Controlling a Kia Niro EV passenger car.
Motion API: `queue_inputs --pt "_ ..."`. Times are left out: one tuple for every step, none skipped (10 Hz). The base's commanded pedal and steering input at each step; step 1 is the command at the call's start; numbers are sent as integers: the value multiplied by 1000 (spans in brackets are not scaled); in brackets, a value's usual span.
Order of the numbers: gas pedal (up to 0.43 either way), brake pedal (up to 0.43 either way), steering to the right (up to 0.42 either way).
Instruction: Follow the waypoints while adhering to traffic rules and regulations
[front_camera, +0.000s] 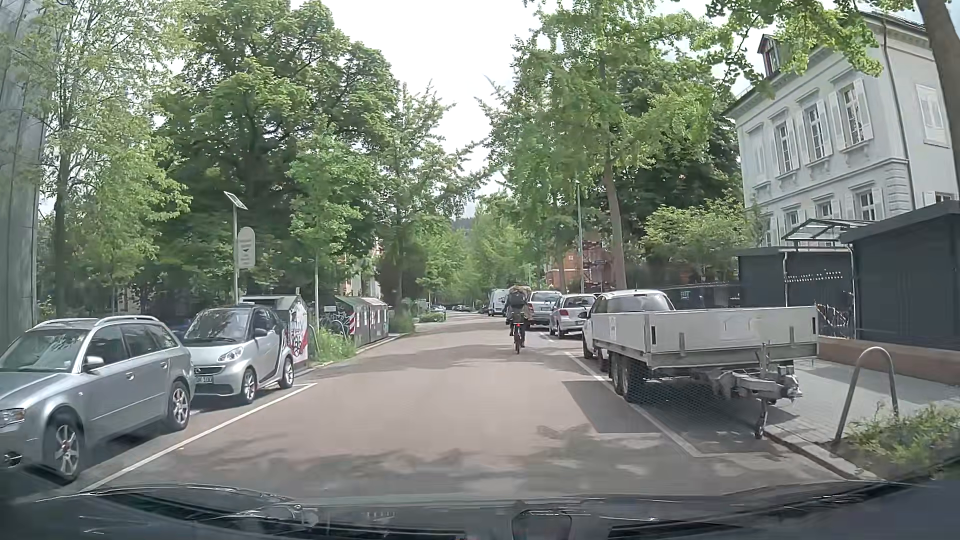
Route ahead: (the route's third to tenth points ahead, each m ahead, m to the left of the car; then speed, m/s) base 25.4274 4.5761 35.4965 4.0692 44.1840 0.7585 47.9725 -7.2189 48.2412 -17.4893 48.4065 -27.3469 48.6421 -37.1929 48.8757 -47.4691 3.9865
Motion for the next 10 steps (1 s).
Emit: queue_inputs --pt "28 0 -8" --pt "28 0 -8" --pt "28 0 -8" --pt "28 0 -8" --pt "28 0 -7" --pt "28 0 -7" --pt "28 0 -6" --pt "28 0 -4" --pt "28 0 -1" --pt "28 0 1"
